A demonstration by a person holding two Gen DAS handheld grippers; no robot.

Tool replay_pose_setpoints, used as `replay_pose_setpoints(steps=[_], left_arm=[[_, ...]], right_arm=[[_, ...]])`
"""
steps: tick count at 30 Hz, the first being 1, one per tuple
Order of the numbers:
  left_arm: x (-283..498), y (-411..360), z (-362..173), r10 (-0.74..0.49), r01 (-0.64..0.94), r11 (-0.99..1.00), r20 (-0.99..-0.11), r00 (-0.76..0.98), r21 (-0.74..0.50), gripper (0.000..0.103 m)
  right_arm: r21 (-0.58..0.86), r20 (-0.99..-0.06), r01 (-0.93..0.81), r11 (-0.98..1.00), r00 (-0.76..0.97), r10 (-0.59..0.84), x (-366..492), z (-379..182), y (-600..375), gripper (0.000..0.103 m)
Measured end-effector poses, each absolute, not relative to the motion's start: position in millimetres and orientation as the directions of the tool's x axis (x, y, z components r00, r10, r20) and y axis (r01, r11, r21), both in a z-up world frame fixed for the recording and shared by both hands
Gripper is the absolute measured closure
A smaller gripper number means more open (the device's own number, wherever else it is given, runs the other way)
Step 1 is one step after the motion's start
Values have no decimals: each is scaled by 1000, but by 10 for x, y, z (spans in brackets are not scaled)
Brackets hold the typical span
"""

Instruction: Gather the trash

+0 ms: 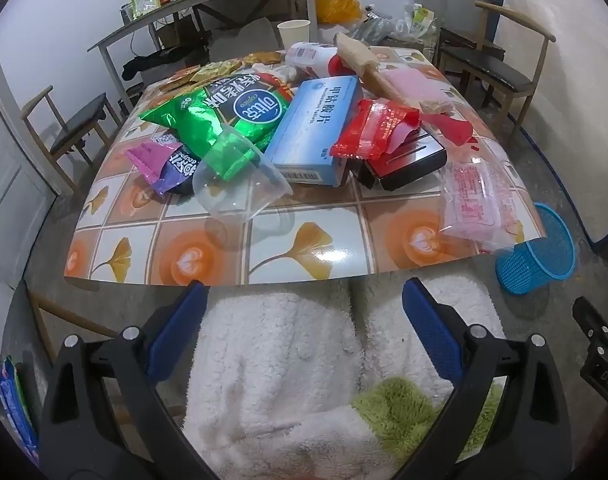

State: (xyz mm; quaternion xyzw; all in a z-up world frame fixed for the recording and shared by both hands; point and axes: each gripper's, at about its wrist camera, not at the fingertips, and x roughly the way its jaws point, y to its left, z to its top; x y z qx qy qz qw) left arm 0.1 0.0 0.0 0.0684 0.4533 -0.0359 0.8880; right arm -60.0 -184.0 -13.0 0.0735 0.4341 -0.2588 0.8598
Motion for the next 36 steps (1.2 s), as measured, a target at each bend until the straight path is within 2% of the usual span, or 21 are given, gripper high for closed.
replay_pose_setpoints(steps=[36], left_arm=[[-17,60,2,3,119,989,-811,586,90,9]], right_arm=[[-79,-788,506,859,496,-365,-602,-110,-1846,7]])
